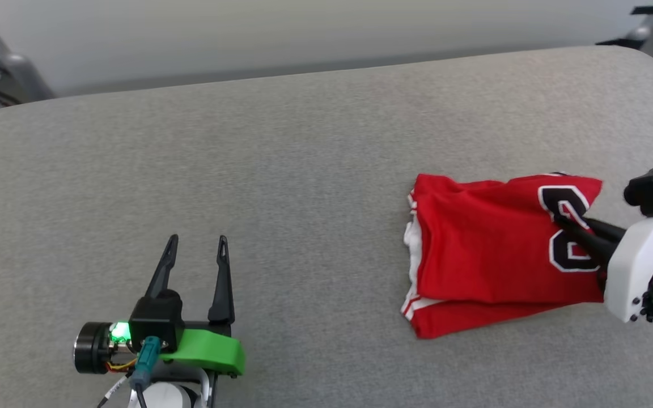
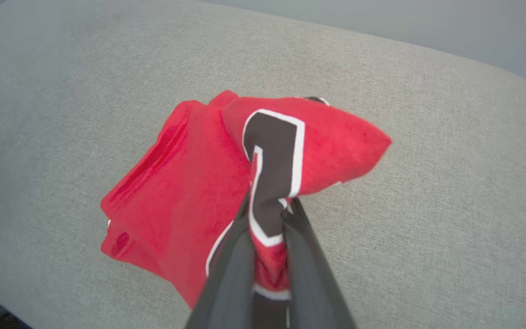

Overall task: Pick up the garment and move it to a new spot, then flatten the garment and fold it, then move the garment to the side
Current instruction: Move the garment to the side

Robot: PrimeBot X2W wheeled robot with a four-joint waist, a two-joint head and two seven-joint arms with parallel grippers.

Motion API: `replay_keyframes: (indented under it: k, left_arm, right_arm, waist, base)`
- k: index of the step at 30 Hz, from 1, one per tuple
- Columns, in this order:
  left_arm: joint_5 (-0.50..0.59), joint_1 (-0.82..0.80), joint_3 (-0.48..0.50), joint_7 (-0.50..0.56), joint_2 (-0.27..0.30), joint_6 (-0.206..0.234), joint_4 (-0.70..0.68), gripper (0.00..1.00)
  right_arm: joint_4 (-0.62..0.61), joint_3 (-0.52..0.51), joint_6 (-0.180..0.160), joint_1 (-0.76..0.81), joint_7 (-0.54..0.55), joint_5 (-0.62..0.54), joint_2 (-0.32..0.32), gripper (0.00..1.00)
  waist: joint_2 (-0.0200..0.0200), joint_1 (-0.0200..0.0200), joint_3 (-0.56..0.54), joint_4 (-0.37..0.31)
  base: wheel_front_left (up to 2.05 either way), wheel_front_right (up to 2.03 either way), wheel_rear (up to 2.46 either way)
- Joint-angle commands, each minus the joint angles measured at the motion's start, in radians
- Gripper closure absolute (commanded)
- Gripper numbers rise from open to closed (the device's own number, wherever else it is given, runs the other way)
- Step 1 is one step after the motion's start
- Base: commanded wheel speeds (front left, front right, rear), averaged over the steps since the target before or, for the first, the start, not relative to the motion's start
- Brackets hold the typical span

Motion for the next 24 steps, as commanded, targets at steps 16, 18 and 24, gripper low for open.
replay_keyframes:
  k: [16,18,24]
  left_arm:
    - [0.026,-0.149,0.049,-0.006,0.070,-0.006,-0.107,0.00]
    - [0.026,-0.161,0.054,-0.006,0.077,-0.004,-0.121,0.00]
    - [0.028,-0.182,0.061,-0.006,0.092,-0.002,-0.155,0.00]
  right_arm:
    - [0.305,-0.113,-0.001,-0.220,-0.029,-0.089,-0.164,1.00]
    - [0.362,-0.122,-0.001,-0.254,-0.042,-0.111,-0.173,1.00]
    - [0.517,-0.179,-0.001,-0.343,-0.100,-0.159,-0.173,1.00]
  waist:
    - [0.0000,0.0000,0.312,-0.093]
    - [0.0000,0.0000,0.336,-0.091]
    - [0.0000,0.0000,0.387,-0.080]
  base:
    - [0.00,0.00,0.00]
    - [0.00,0.00,0.00]
    - [0.00,0.00,0.00]
